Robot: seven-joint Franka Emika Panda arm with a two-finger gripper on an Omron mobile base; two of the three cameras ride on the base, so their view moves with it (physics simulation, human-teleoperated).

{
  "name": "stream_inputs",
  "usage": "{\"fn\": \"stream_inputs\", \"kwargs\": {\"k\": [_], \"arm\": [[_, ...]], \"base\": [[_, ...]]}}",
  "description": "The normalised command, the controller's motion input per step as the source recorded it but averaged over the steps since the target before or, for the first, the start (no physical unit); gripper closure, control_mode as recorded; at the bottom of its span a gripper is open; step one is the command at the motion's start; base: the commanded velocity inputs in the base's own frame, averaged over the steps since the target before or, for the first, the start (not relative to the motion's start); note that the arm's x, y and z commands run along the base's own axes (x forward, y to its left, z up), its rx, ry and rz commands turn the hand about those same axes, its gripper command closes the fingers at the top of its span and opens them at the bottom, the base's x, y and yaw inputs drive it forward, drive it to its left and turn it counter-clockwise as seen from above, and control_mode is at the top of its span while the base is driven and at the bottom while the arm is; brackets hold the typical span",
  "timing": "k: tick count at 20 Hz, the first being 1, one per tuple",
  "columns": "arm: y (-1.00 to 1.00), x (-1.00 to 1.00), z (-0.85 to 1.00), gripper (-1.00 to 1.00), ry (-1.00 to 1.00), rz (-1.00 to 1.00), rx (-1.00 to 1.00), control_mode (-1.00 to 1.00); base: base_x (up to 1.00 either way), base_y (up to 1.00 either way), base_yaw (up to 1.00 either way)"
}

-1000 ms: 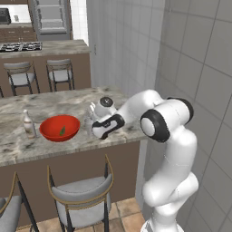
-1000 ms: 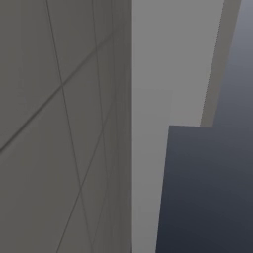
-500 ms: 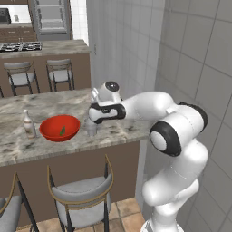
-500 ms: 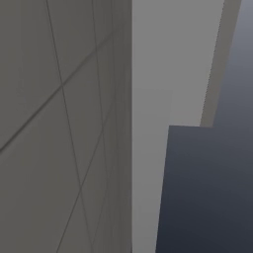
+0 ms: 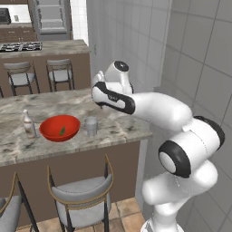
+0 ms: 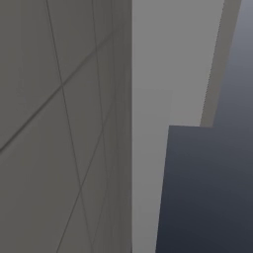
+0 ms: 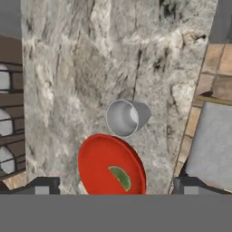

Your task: There is a bowl on the dining counter. Grab a lemon wedge from the fridge and place it in the bowl. Then get the liquor bottle and glass cup from the cabinet and place them next to the bowl.

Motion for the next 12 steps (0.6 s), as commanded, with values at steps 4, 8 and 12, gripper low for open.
{"fn": "stream_inputs", "kwargs": {"k": [4, 8, 12], "arm": [[-0.31, -0.48, 0.85, -1.0, 0.01, -0.12, 0.0, -1.0], [-0.32, -0.52, 0.83, -1.0, 0.0, -0.13, 0.0, -1.0], [-0.25, -0.79, 0.67, -1.0, 0.0, -0.12, 0.0, -1.0]], "base": [[0.0, 0.0, 0.0], [0.0, 0.0, 0.0], [0.0, 0.0, 0.0]]}}
